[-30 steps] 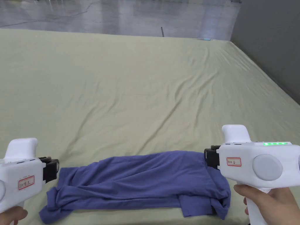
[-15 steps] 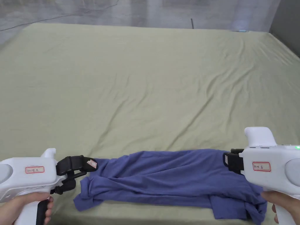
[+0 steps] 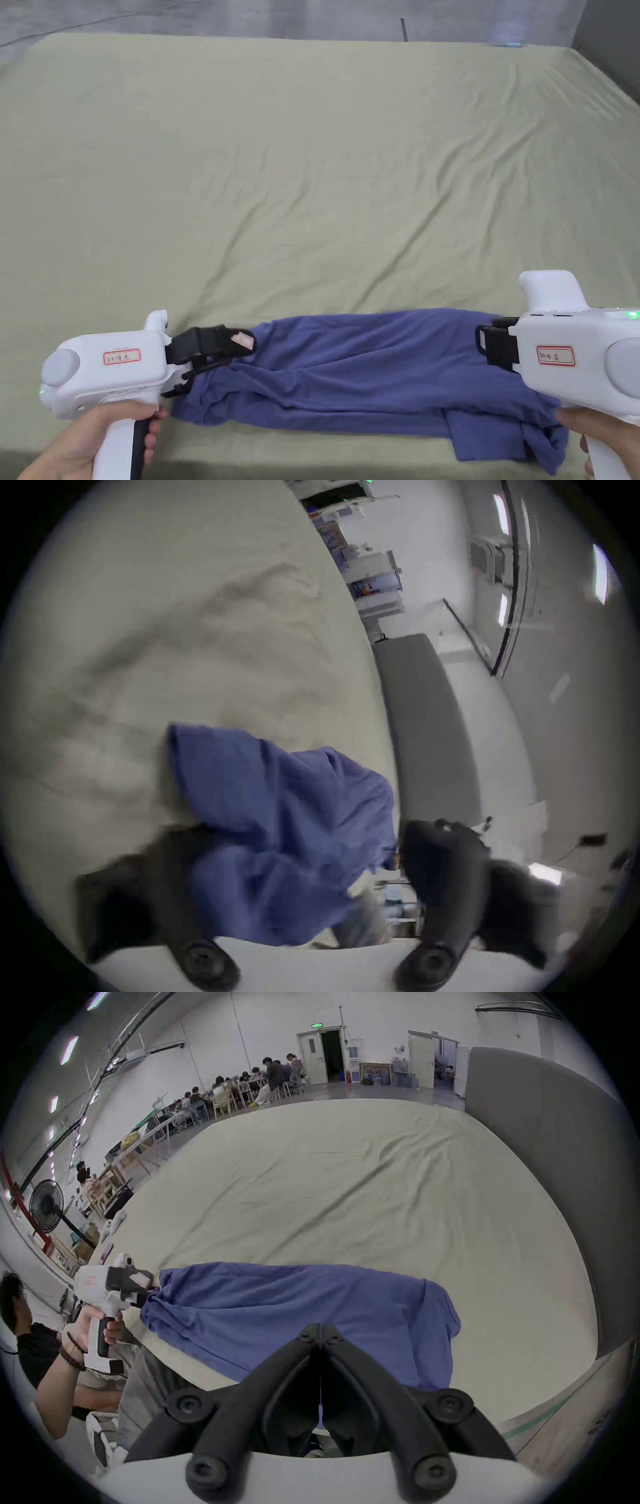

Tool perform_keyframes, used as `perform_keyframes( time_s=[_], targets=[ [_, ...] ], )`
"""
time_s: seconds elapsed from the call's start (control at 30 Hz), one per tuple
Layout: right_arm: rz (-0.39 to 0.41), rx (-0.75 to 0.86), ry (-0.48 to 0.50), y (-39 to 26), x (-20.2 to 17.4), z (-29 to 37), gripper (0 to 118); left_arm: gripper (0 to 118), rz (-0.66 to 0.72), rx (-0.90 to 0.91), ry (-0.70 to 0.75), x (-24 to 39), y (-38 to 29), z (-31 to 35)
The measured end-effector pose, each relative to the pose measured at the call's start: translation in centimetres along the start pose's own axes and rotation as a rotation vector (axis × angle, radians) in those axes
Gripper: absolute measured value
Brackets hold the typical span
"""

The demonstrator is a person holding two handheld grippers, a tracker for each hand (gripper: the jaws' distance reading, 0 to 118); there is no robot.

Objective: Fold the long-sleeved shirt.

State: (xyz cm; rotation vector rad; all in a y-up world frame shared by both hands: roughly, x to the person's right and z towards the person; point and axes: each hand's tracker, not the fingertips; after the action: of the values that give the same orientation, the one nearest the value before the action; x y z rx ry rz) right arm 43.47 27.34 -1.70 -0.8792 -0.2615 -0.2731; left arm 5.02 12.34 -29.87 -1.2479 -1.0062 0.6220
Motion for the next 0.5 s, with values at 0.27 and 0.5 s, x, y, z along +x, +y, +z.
perform_keyframes(
  time_s=[0.27, 0.5],
  targets=[
    [-0.01, -0.012, -0.024, -0.5, 0.7, 0.1, 3, 10, -0.137, 0.082, 0.212, 1.0, -0.3, -0.2],
    [-0.01, -0.015, -0.036, -0.4, 0.6, 0.2, 3, 9, -0.067, 0.202, 0.182, -1.3, 0.9, 3.8]
  ],
)
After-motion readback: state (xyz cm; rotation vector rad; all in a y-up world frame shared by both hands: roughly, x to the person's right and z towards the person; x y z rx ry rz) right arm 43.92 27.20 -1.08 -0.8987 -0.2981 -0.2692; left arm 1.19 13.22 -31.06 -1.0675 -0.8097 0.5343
